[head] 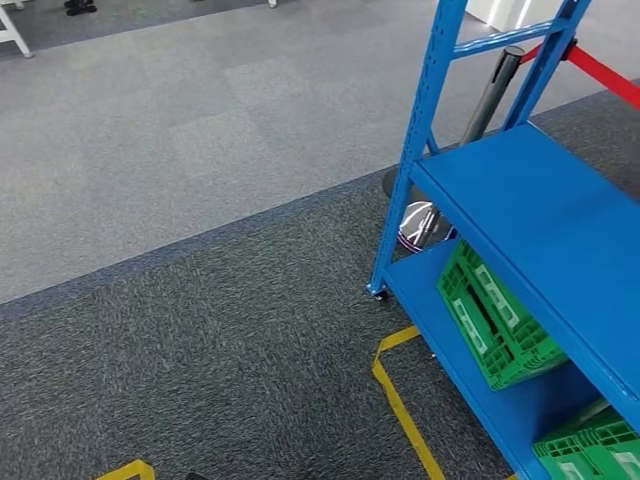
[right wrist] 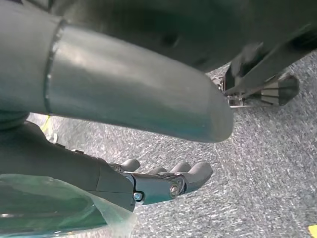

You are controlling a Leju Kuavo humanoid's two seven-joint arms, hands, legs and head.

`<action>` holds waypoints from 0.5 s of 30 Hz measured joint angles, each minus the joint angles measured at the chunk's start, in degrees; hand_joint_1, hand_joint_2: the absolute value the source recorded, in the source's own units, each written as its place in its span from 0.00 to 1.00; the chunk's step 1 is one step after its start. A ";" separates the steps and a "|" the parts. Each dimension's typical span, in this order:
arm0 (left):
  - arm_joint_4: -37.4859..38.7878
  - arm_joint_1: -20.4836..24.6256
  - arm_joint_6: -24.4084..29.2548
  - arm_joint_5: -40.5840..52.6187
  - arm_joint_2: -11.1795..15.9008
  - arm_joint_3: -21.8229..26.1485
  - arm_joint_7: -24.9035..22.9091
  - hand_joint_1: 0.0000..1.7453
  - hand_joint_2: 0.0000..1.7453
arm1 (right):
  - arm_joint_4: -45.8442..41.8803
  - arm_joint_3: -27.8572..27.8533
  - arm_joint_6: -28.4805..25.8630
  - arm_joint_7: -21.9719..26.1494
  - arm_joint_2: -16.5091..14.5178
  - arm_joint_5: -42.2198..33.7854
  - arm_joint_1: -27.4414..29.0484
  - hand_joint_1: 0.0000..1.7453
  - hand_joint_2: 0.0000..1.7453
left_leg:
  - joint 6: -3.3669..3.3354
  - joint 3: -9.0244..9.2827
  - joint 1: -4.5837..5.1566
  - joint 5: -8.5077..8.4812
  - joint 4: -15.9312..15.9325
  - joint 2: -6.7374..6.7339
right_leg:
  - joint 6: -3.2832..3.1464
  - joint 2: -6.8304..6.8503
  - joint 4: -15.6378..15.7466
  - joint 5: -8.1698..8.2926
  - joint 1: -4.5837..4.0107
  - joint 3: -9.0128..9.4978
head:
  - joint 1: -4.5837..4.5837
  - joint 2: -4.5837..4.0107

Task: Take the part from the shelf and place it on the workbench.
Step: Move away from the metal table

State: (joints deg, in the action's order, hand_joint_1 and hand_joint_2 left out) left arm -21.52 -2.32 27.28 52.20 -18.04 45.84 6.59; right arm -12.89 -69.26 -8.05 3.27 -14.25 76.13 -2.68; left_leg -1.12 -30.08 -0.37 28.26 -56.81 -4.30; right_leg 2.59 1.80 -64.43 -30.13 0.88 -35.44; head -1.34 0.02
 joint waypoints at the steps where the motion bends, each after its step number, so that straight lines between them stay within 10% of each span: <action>1: -0.21 -0.03 -0.01 0.44 -0.13 0.10 0.19 0.00 0.00 | -0.07 -0.09 -0.04 0.04 -0.01 -0.14 -0.11 0.00 0.00 | 0.28 0.17 0.11 0.14 -0.01 -0.58 | -0.11 1.15 3.47 1.06 -0.06 1.98 | 0.04 0.00; 6: -0.82 0.05 -0.10 0.93 -0.16 0.20 0.33 0.00 0.00 | -0.25 -0.56 0.28 0.49 0.05 -0.84 -0.09 0.00 0.00 | 1.94 0.87 0.18 0.94 -0.53 -2.20 | -1.90 0.92 6.45 1.51 -0.40 3.55 | 0.44 0.00; 12: -0.37 1.03 -0.26 0.43 0.45 2.20 0.84 0.00 0.00 | -0.36 -0.79 1.44 0.34 0.69 0.23 -0.29 0.00 0.00 | 2.17 -6.01 -0.10 8.76 -16.10 3.68 | -3.29 -3.19 6.63 1.96 -0.78 3.73 | 0.92 0.00; 15: 0.09 1.46 -0.07 0.25 0.51 3.03 1.13 0.00 0.00 | -0.36 -0.80 1.60 0.37 1.03 0.50 -0.21 0.00 0.00 | 1.05 -4.72 0.29 3.96 -11.86 4.85 | -3.36 -5.81 6.61 1.98 -1.14 4.03 | 0.90 0.00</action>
State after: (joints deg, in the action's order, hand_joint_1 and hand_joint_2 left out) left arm -21.43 -0.86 27.21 52.45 -17.53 48.87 7.72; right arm -13.25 -70.06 -6.45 3.63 -13.22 76.63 -2.89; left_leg -0.07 -34.79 -0.08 32.22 -68.67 0.55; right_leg -0.77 -4.02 -57.82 -28.15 -0.26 -31.42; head -0.44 0.02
